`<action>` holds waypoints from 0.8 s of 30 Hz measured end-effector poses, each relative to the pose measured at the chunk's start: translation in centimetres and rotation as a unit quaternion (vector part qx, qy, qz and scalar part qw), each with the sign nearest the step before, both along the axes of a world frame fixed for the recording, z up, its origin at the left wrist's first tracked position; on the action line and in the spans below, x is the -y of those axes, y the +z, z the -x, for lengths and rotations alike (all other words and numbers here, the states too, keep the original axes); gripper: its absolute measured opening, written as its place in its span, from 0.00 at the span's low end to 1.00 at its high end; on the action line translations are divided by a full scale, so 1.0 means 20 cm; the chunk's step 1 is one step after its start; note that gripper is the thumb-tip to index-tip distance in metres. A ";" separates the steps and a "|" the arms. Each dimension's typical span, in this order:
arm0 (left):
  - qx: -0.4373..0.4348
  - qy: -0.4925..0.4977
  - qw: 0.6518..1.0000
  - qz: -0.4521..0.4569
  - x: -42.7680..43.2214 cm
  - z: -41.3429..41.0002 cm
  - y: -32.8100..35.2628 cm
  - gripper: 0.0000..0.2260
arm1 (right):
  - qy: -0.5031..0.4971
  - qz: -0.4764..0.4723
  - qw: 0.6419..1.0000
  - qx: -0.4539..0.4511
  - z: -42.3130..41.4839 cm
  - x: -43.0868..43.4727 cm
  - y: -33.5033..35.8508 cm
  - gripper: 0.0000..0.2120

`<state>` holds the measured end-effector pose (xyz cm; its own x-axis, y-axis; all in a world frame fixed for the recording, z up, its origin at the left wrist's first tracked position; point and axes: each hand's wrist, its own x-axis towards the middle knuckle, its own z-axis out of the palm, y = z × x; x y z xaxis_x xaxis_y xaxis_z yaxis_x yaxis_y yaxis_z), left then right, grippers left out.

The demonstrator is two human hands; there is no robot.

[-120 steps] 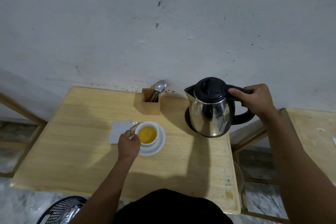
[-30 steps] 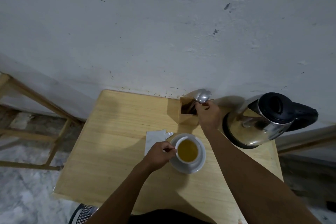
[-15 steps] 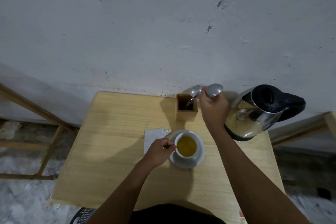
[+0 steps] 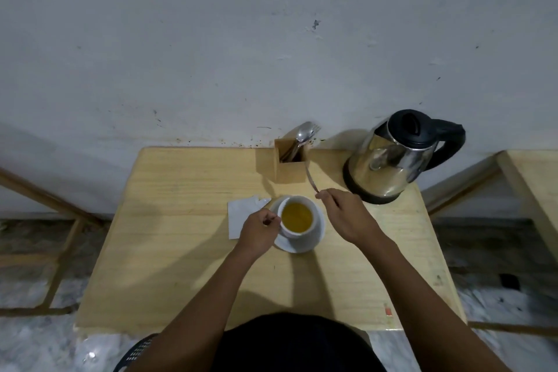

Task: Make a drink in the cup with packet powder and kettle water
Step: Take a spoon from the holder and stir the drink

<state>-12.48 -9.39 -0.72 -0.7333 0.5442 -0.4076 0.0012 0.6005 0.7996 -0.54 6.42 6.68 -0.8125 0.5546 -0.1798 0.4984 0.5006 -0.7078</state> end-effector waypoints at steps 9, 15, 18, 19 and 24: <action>-0.018 0.013 1.000 -0.007 -0.01 -0.04 0.00 0.09 | -0.015 -0.014 0.995 0.097 -0.14 0.06 -0.08 0.11; -0.023 0.003 1.000 -0.003 -0.01 -0.03 -0.01 0.10 | 0.074 -0.091 0.976 0.186 -0.15 0.07 -0.07 0.17; -0.022 -0.004 1.000 -0.001 -0.01 -0.02 -0.01 0.10 | 0.116 -0.151 0.958 0.212 -0.13 0.07 -0.06 0.17; -0.020 -0.005 1.000 0.000 -0.01 -0.02 -0.01 0.09 | 0.126 -0.168 0.952 0.222 -0.11 0.07 -0.05 0.16; -0.014 -0.007 1.000 -0.005 -0.01 -0.01 -0.02 0.08 | 0.188 -0.287 0.907 0.243 0.00 0.08 -0.01 0.10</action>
<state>-12.29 -9.13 -1.08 -0.7365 0.5584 -0.3819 0.0310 0.5918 0.8055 -0.52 4.82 6.45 -0.8658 0.3705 -0.3365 0.3997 0.9164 -0.0195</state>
